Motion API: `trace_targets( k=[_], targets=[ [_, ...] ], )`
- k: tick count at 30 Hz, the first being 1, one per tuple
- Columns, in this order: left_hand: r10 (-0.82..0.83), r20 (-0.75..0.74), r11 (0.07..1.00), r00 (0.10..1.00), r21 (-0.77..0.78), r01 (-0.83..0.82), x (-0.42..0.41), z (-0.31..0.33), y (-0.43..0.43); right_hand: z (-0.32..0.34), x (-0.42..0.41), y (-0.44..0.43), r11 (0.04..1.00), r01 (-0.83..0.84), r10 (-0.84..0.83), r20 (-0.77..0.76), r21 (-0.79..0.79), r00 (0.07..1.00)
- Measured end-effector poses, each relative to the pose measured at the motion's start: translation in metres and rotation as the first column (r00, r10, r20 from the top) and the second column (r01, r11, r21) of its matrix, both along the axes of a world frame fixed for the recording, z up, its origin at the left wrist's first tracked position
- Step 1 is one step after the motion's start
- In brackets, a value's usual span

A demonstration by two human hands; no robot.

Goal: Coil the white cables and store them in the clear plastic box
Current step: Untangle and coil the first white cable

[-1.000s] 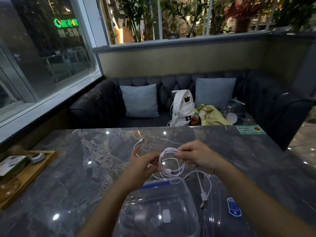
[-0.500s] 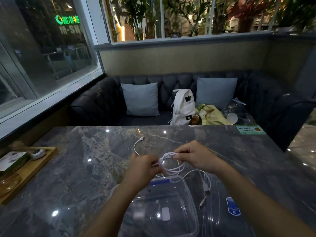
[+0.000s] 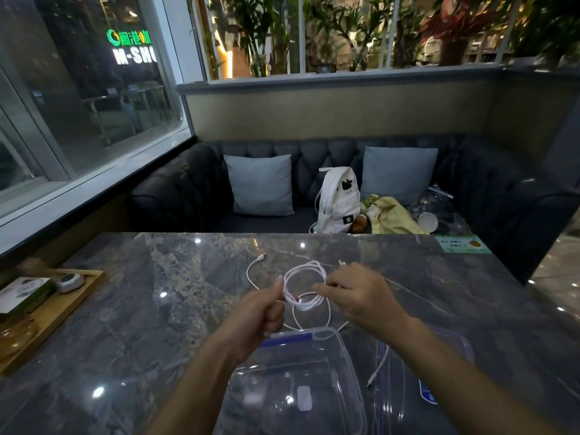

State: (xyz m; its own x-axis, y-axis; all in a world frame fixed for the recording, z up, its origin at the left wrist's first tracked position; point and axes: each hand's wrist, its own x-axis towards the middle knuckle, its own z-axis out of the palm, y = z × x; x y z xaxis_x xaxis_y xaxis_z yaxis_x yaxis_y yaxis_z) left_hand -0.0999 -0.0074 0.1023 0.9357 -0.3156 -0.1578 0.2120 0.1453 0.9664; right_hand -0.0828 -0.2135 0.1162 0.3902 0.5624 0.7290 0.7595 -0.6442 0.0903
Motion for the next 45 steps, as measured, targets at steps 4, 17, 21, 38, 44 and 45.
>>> trace_targets(
  k=[4,17,21,38,44,45],
  targets=[
    [0.191,0.065,0.979,0.979,0.055,-0.195,-0.003,-0.002,-0.013,-0.014,0.000,0.005,0.990,0.098,-0.087,-0.105,0.105,0.991],
    [-0.044,0.681,0.668,0.731,0.564,-0.485,-0.025,-0.003,-0.038,-0.009,0.004,0.045,0.489,0.620,0.416,-0.788,0.614,0.453],
    [0.084,0.668,0.560,0.739,0.582,-0.589,-0.024,-0.006,-0.037,-0.006,0.007,0.037,0.600,0.631,0.395,-0.868,0.492,0.301],
    [0.330,0.341,0.786,0.880,0.417,-0.456,-0.007,-0.009,-0.033,-0.009,-0.003,0.029,0.967,0.236,-0.168,-0.464,0.092,0.870],
    [0.349,0.276,0.846,0.896,0.317,-0.428,-0.008,-0.006,-0.035,-0.009,-0.004,0.027,0.977,0.203,-0.196,-0.094,0.072,0.976],
    [0.351,0.275,0.847,0.895,0.314,-0.429,-0.008,-0.004,-0.035,-0.010,-0.005,0.029,0.967,0.216,-0.203,-0.107,0.136,0.973]
  ],
)
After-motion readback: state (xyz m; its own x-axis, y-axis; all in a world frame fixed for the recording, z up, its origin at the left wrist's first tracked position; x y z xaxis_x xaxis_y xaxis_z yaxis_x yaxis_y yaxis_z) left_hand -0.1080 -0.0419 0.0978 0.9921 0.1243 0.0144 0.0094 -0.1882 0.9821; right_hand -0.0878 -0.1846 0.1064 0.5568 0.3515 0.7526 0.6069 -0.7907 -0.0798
